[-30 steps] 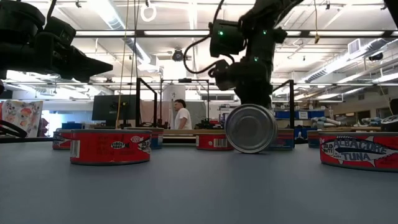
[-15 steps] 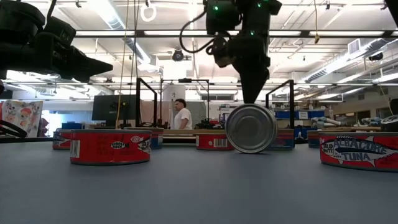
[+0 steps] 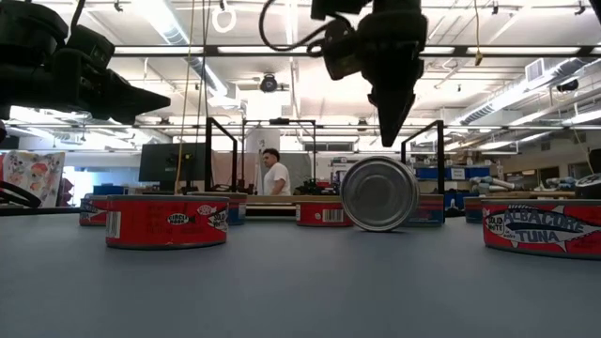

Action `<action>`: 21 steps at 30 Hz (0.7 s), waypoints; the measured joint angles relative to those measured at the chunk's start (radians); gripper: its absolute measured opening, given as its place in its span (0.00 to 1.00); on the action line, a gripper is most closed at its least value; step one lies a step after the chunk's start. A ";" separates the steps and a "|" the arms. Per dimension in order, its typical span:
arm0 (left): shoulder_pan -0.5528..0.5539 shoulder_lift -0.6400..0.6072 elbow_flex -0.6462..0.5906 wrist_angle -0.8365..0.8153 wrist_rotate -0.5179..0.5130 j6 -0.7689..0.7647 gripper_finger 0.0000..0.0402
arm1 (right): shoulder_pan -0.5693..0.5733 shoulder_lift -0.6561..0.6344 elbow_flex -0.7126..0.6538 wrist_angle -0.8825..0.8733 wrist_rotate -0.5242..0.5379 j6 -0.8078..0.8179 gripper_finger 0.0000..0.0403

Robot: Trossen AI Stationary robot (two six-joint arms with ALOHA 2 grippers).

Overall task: Stack canned seafood by type on shelf
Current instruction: Put the green tuna can on the shelf

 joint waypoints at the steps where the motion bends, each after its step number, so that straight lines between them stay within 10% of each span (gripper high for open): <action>1: 0.000 0.000 0.000 0.000 0.000 0.000 0.01 | 0.012 0.000 0.000 0.001 0.018 0.004 0.57; 21: 0.000 0.000 0.000 -0.001 0.000 0.000 0.01 | 0.061 -0.001 -0.119 0.121 0.151 0.103 0.74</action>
